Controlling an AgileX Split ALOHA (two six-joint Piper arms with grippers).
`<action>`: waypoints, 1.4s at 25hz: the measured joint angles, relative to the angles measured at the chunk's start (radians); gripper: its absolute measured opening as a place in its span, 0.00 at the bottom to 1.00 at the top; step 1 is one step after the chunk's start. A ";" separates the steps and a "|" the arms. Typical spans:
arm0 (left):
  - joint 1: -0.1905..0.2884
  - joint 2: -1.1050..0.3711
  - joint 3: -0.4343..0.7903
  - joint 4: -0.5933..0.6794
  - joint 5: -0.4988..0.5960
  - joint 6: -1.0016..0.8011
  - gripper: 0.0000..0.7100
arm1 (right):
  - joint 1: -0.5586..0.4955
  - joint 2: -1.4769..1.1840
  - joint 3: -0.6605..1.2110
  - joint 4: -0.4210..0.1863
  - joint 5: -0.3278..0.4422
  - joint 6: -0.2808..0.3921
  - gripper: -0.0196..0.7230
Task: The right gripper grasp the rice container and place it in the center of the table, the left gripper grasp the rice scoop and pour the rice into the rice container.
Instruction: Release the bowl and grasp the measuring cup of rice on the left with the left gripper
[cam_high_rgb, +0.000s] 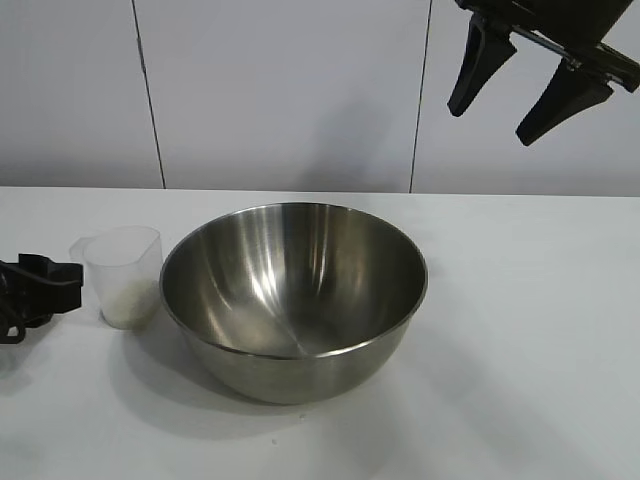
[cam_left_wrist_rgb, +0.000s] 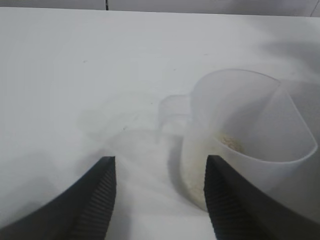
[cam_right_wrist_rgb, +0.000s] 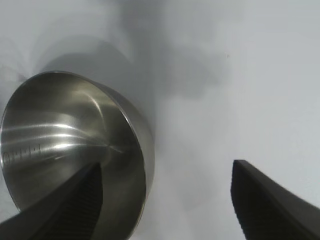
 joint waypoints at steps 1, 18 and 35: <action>0.000 0.000 0.000 0.000 0.000 0.000 0.56 | 0.000 0.000 0.000 0.000 0.000 0.000 0.69; 0.000 0.026 -0.050 -0.004 0.117 0.004 0.56 | 0.000 0.000 0.000 0.002 -0.001 0.000 0.69; 0.040 0.183 -0.116 -0.023 -0.004 0.008 0.56 | 0.000 0.000 0.000 0.002 -0.008 0.000 0.69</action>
